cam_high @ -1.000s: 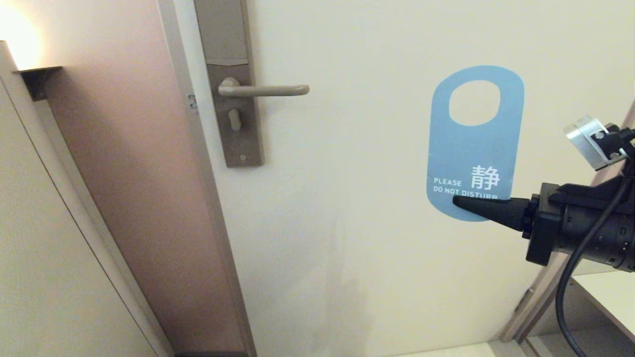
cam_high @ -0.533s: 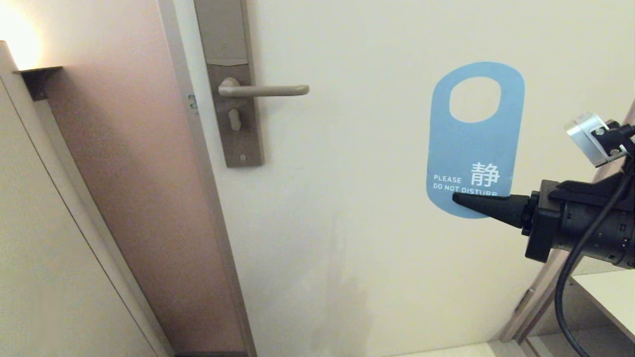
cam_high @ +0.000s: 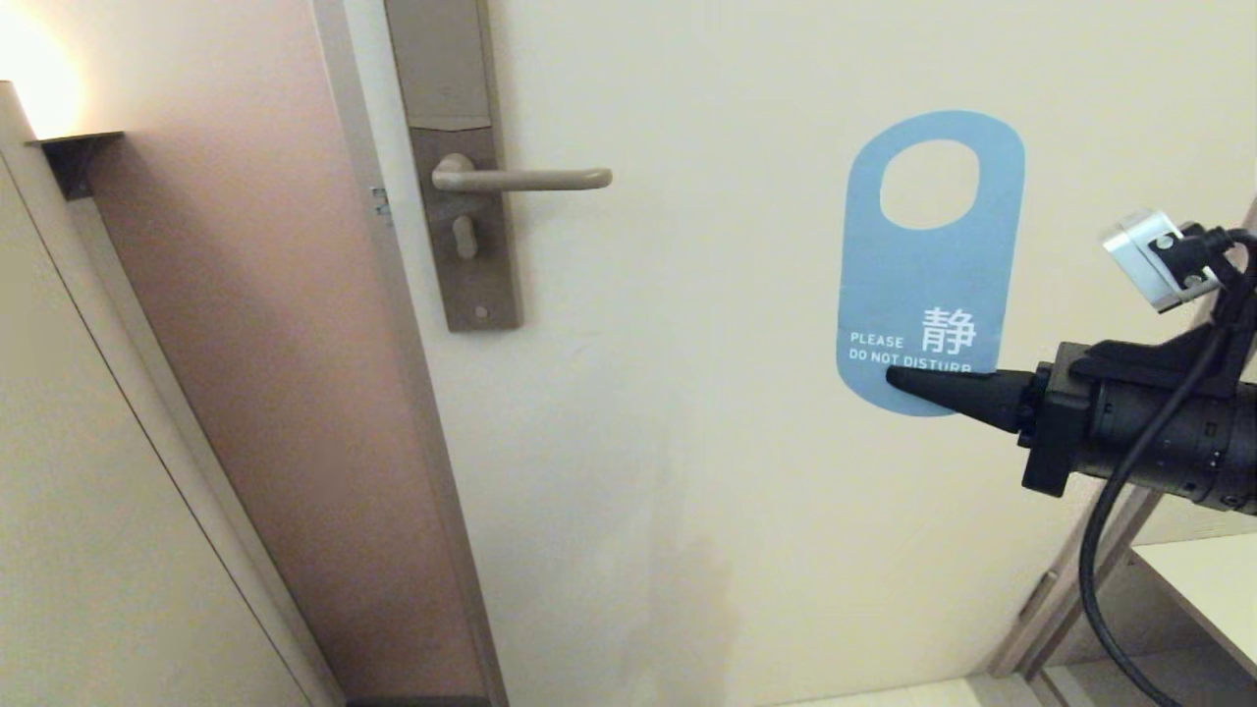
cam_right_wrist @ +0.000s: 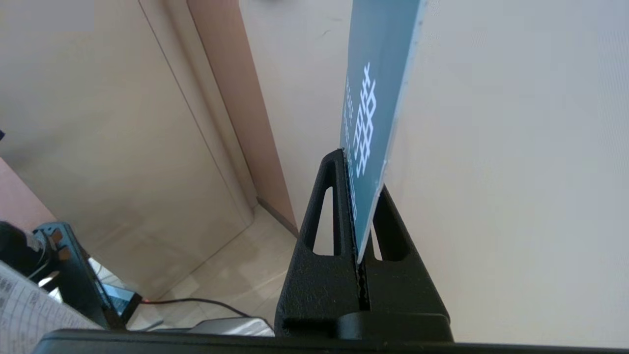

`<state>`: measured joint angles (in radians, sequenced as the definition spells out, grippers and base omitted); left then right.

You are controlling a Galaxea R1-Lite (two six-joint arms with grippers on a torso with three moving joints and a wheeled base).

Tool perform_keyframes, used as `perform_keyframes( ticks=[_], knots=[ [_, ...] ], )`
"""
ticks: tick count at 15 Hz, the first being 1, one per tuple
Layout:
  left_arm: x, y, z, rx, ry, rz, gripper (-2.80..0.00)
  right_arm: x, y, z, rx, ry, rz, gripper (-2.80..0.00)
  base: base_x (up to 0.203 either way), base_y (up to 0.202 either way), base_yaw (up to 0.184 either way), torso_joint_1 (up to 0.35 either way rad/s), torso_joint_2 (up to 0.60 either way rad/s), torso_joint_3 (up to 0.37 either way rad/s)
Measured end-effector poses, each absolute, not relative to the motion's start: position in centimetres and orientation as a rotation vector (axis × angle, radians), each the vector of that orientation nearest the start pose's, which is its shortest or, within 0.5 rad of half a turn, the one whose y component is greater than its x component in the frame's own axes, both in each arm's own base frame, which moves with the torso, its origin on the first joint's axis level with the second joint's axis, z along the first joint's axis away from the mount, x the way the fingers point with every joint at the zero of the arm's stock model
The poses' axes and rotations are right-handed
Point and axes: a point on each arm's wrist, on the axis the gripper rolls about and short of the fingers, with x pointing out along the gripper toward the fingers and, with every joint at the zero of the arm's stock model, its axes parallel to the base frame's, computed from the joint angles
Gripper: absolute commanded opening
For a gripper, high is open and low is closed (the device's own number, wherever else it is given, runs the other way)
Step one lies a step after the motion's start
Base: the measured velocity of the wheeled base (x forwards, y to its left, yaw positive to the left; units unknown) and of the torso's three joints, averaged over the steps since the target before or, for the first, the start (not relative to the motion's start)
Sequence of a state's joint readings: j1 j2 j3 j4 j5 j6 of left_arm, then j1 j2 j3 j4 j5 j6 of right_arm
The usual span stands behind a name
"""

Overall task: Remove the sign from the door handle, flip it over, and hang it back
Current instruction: Hang the sign back with the other side facing out

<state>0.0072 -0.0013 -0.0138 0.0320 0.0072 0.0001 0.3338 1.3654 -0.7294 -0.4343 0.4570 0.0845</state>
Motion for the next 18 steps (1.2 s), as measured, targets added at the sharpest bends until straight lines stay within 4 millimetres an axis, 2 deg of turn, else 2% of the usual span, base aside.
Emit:
perform_keyframes(
  ticks=[5, 8, 12, 18],
  knots=[
    [-2.4, 0.0, 7.6, 0.001, 0.017, 0.014, -2.8, 23.7, 9.3, 23.2, 0.09, 0.214, 0.786, -2.8, 0.0, 0.0, 0.0, 0.0, 0.0, 0.0],
    [-2.4, 0.0, 7.6, 0.0, 0.017, 0.014, -2.8, 25.2, 9.9, 22.3, 0.087, 0.219, 0.79, -2.8, 0.0, 0.0, 0.0, 0.0, 0.0, 0.0],
    [-2.4, 0.0, 7.6, 0.001, 0.017, 0.014, -2.8, 26.2, 11.0, 21.8, 0.084, 0.236, 0.813, -2.8, 0.0, 0.0, 0.0, 0.0, 0.0, 0.0],
    [-2.4, 0.0, 7.6, 0.001, 0.017, 0.014, -2.8, 27.3, 14.0, 23.1, 0.076, 0.192, 0.894, -2.8, 0.0, 0.0, 0.0, 0.0, 0.0, 0.0]
  ],
)
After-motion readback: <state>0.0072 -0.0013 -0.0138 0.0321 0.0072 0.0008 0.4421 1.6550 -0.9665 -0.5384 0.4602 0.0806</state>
